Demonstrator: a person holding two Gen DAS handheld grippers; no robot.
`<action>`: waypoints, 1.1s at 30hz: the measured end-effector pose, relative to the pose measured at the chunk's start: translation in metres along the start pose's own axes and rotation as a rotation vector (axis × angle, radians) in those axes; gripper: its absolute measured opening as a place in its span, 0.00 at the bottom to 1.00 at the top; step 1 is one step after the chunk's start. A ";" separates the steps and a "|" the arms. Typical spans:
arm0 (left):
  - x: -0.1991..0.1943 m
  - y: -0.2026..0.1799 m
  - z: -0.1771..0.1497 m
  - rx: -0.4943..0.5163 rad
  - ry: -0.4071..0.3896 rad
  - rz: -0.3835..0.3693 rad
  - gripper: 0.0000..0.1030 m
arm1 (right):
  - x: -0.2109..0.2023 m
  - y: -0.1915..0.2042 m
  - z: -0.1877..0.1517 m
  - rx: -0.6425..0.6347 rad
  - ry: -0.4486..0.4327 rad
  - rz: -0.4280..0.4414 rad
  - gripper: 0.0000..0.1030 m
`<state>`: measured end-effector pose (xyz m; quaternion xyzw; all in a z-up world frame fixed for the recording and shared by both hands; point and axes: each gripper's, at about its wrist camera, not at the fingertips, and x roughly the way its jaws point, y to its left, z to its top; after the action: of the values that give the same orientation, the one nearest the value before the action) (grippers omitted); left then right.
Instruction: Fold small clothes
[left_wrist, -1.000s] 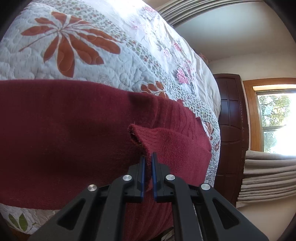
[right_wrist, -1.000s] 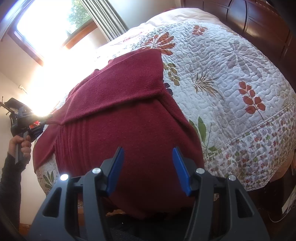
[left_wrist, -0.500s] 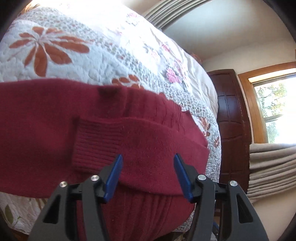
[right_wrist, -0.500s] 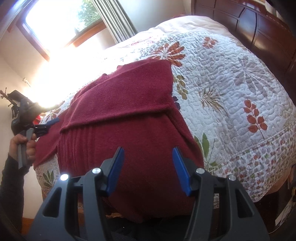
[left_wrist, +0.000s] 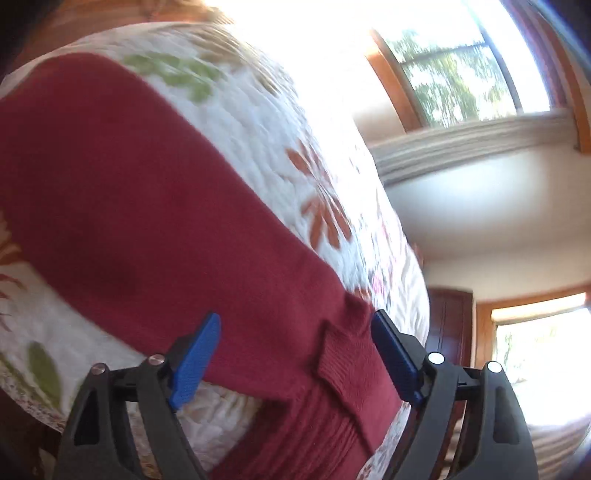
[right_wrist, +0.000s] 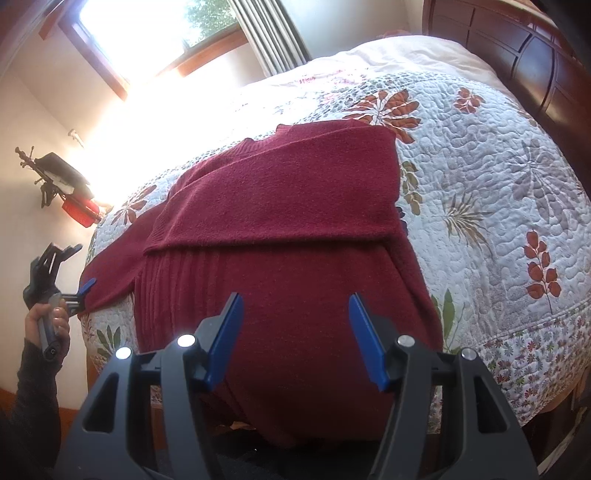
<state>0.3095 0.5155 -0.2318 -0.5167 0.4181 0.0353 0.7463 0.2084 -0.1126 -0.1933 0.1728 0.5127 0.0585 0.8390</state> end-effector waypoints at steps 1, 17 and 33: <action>-0.020 0.021 0.012 -0.052 -0.051 0.002 0.82 | 0.003 0.004 0.001 -0.009 0.007 0.004 0.58; -0.090 0.162 0.098 -0.369 -0.313 0.073 0.76 | 0.009 0.058 0.013 -0.152 0.037 0.017 0.60; -0.146 -0.031 0.086 0.098 -0.472 -0.078 0.07 | -0.005 0.024 0.010 -0.061 -0.004 0.011 0.60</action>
<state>0.2804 0.6258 -0.1021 -0.4731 0.2129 0.1058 0.8483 0.2168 -0.0943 -0.1766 0.1501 0.5081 0.0784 0.8445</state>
